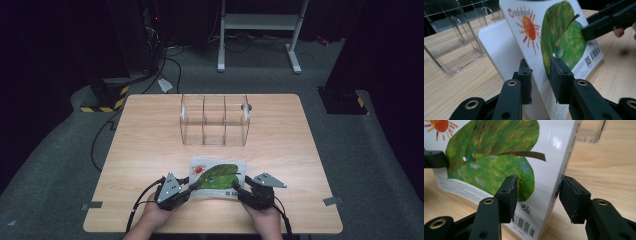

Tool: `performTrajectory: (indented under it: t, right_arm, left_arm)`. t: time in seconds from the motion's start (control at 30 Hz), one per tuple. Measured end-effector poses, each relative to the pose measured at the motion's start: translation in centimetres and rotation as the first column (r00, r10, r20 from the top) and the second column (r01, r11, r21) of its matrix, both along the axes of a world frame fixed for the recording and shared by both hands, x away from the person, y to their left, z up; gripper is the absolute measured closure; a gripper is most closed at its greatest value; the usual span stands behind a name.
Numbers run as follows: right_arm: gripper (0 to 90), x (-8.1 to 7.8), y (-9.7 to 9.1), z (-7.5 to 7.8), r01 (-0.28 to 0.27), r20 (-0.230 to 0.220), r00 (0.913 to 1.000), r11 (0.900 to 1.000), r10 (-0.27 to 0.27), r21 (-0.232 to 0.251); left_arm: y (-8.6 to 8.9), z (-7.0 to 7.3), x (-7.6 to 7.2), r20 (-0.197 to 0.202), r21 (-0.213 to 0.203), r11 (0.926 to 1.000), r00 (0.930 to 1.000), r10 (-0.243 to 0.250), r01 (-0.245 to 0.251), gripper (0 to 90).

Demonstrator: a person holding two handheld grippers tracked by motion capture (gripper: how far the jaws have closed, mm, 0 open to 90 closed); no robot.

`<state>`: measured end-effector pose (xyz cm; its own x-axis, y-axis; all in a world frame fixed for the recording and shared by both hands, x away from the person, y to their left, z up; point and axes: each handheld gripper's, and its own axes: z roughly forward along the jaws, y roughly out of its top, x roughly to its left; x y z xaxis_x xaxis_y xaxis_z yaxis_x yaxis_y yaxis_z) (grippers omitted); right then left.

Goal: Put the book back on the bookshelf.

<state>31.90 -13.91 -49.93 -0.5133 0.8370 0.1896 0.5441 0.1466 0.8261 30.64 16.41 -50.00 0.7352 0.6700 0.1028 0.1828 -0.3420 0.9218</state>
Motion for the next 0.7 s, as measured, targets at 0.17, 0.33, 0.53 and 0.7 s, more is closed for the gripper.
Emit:
performTrajectory:
  t: [0.17,0.33,0.53,0.7]
  right_arm:
    - [50.8,-0.4,-0.3,0.5,0.023,0.062,0.9978,0.9997,-0.023,0.008]
    - [49.2,-1.0,-0.2,0.6,0.026,0.107,0.994,0.9988,-0.022,-0.041]
    - [49.7,-1.2,-0.4,0.5,0.026,0.122,0.9922,0.9989,-0.021,-0.038]
    - [49.8,-1.6,-0.8,0.5,0.029,0.128,0.9915,0.9985,-0.023,-0.046]
  left_arm:
    - [-0.5,-0.5,0.0,0.003,0.063,0.9979,0.9999,0.013,-0.013,75.1]
    - [-0.8,-0.6,0.1,-0.008,0.059,0.998,0.9997,0.021,-0.021,75.5]
    - [-1.0,-0.6,0.0,-0.028,0.035,0.9989,0.9991,0.032,-0.031,75.1]
    - [-1.3,-0.8,0.1,-0.024,0.036,0.9991,0.9994,0.025,-0.024,74.6]
